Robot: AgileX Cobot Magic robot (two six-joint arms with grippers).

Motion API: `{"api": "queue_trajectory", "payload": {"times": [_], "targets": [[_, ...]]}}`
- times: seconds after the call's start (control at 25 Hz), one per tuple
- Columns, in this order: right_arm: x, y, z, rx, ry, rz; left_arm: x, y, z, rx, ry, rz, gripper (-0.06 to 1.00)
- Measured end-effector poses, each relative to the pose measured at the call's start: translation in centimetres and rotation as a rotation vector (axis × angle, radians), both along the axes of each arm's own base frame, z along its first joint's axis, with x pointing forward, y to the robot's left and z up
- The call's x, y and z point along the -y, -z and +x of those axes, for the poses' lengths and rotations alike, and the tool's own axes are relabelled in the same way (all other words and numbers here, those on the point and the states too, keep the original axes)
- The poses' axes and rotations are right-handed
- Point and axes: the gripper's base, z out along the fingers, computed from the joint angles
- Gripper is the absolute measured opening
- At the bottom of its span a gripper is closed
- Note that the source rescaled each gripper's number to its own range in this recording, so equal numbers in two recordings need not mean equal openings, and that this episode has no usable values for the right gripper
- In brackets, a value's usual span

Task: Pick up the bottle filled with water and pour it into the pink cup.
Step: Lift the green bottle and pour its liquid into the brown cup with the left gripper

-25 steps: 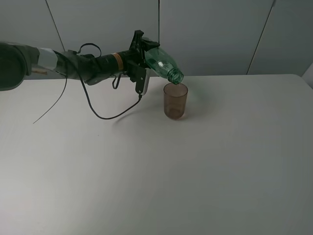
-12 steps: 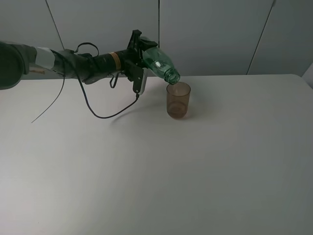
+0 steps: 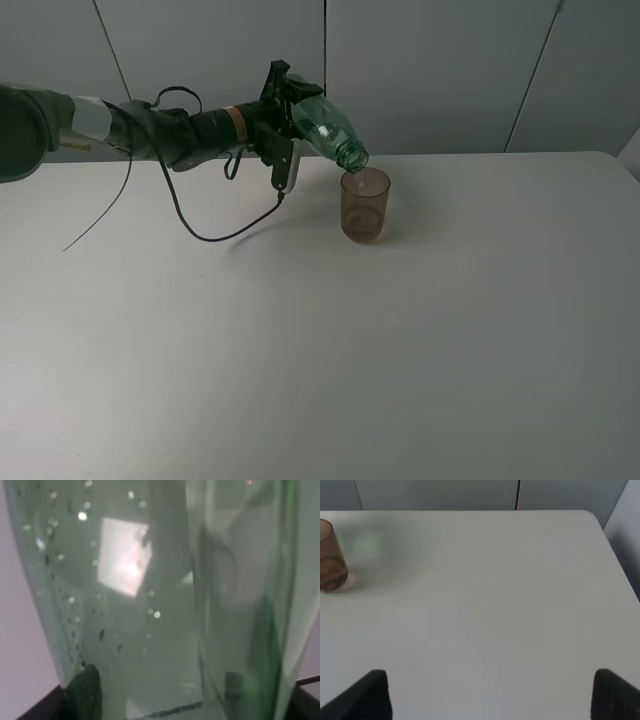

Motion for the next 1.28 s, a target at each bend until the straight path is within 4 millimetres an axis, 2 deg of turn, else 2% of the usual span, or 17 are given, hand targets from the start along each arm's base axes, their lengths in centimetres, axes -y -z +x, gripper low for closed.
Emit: {"api": "queue_trajectory", "payload": {"times": [0.52,0.96,1.28], "targets": [[0.0,0.0,0.0,0.0,0.0,0.0,0.1,-1.1,-0.1,0.029,0.013,0.011,0.0],[0.0,0.0,0.0,0.0,0.0,0.0,0.1,-1.2,-0.1,0.035,0.021,0.021,0.0],[0.0,0.0,0.0,0.0,0.0,0.0,0.1,-3.5,-0.2,0.077,0.026,0.015,0.0]]}}
